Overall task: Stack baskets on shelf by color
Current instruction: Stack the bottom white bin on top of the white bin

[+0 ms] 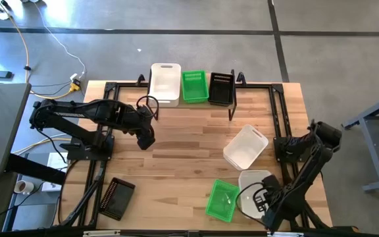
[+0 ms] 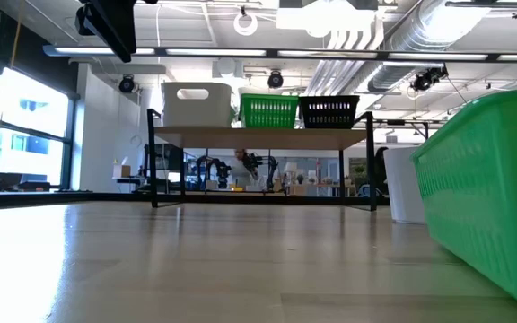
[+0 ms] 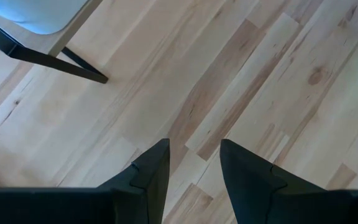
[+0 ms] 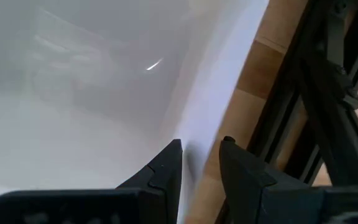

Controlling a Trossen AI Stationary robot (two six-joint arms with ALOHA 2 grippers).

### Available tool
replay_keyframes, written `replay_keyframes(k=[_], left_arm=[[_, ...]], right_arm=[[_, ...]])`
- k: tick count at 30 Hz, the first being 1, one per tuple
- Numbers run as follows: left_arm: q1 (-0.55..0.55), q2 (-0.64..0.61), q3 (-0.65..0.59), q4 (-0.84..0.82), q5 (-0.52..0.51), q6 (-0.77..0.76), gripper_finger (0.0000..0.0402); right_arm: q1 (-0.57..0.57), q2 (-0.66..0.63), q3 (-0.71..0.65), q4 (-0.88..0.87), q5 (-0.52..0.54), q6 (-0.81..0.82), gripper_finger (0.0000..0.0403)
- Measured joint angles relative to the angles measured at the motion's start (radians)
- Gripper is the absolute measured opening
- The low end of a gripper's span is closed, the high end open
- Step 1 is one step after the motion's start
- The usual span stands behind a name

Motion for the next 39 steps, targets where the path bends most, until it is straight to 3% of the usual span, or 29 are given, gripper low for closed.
replay_keyframes(k=[7, 15, 26, 39], left_arm=[[0.0, 0.0, 0.0, 0.005, 0.0, 0.002, 0.0131], [0.0, 0.0, 0.0, 0.055, -0.002, 0.001, 0.0131], [0.0, 0.0, 0.0, 0.056, -0.003, 0.003, 0.0131], [-0.003, 0.0, 0.0, 0.056, -0.005, 0.029, 0.0131]], right_arm=[[0.0, 0.059, 0.0, 0.024, -0.02, -0.001, 0.0089], [0.0, 0.066, 0.001, 0.001, -0.041, -0.002, 0.0007], [0.015, -0.02, 0.009, -0.032, -0.105, 0.003, 0.0], [-0.035, -0.062, 0.279, -0.289, -0.071, 0.001, 0.0]])
